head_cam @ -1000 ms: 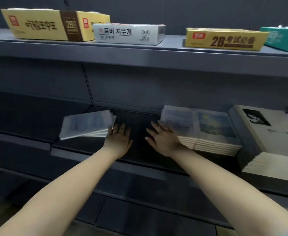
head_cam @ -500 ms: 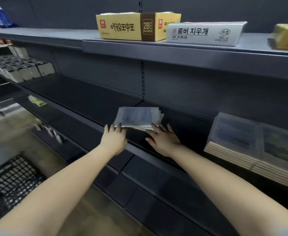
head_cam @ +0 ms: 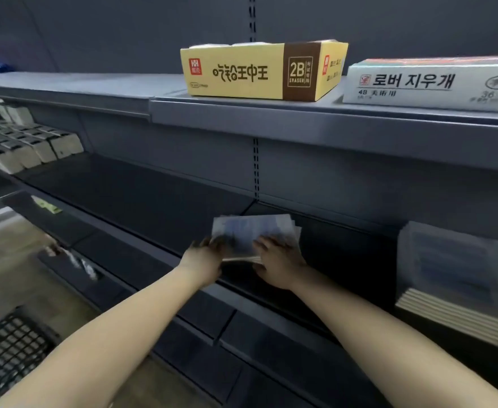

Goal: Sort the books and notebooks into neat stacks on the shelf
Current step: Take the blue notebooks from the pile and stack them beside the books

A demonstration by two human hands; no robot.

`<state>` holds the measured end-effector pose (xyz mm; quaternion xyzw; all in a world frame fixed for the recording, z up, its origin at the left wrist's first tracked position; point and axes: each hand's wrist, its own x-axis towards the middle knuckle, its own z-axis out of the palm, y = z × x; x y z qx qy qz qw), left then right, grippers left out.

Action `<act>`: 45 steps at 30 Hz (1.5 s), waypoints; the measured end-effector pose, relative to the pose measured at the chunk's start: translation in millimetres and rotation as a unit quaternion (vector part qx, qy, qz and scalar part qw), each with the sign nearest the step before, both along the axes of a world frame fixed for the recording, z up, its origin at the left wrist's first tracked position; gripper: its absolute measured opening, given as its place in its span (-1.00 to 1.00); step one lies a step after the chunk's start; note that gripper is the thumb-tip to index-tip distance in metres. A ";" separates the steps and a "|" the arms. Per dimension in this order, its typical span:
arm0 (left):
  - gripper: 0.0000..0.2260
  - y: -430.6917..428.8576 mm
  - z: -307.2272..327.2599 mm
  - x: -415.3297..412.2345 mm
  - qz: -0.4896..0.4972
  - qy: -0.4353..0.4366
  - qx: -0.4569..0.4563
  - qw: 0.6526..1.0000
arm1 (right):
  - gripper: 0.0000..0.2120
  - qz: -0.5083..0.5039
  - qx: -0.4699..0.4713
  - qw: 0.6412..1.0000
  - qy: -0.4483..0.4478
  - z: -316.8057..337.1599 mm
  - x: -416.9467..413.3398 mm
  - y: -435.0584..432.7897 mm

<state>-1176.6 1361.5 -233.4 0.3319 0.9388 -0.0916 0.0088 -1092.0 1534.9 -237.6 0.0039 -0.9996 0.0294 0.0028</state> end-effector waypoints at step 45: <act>-0.56 50.8 -0.4 82.1 -0.206 0.077 0.046 0.974 | -0.47 -0.006 0.116 0.993 0.020 21.2 102.9 36.3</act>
